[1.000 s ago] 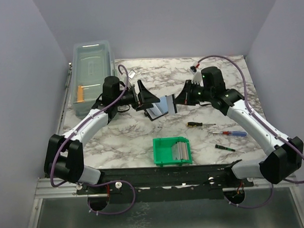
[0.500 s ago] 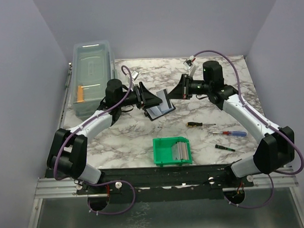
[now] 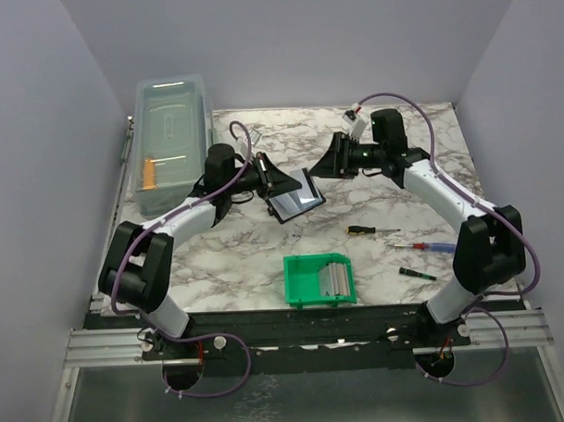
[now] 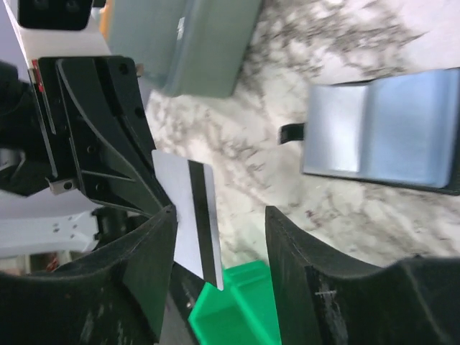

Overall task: Put the credit cards into the card holder
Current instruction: Pick up the credit card from the storage box, then insert the credit card into the card holder.

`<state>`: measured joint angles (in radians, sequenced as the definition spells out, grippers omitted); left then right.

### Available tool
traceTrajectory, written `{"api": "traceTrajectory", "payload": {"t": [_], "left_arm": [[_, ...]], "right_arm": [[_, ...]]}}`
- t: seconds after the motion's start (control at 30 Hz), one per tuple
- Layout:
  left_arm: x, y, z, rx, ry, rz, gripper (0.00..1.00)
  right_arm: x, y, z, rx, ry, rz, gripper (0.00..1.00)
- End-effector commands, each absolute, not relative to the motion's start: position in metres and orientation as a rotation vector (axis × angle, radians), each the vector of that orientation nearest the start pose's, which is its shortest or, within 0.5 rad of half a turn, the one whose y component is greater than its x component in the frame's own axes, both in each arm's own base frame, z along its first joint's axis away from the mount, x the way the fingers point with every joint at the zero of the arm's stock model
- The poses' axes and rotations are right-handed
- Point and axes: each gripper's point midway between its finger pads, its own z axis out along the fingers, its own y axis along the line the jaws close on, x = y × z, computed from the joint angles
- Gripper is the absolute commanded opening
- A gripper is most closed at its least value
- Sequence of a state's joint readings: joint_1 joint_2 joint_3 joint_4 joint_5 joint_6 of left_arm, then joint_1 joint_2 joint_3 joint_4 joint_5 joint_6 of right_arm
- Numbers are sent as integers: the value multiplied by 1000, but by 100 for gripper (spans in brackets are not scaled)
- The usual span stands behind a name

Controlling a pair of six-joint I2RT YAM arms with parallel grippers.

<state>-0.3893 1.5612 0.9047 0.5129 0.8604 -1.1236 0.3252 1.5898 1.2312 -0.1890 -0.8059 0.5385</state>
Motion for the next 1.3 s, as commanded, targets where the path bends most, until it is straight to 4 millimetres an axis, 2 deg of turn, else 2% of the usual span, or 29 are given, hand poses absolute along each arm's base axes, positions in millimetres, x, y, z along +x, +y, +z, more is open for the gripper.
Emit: {"api": "traceTrajectory", "payload": {"t": [0.0, 0.17, 0.3, 0.37, 0.47, 0.8, 1.27], "left_arm": [[352, -295, 178, -181, 2246, -1531, 0], [377, -288, 120, -292, 2439, -1310, 0], [388, -286, 99, -313, 2477, -1264, 0], [390, -284, 90, -335, 2497, -1244, 0], [389, -278, 76, -364, 2531, -1219, 0], [396, -265, 62, -411, 2523, -1276, 0], [391, -265, 50, -490, 2543, -1367, 0]], "right_arm": [[380, 246, 188, -224, 2310, 1087, 57], [403, 246, 154, -212, 2371, 1029, 57], [417, 249, 124, -225, 2425, 1018, 50], [418, 255, 103, -234, 2470, 1057, 43], [418, 263, 88, -244, 2483, 1127, 36], [430, 267, 48, -237, 2523, 1133, 15], [426, 263, 23, -216, 2579, 1111, 12]]}}
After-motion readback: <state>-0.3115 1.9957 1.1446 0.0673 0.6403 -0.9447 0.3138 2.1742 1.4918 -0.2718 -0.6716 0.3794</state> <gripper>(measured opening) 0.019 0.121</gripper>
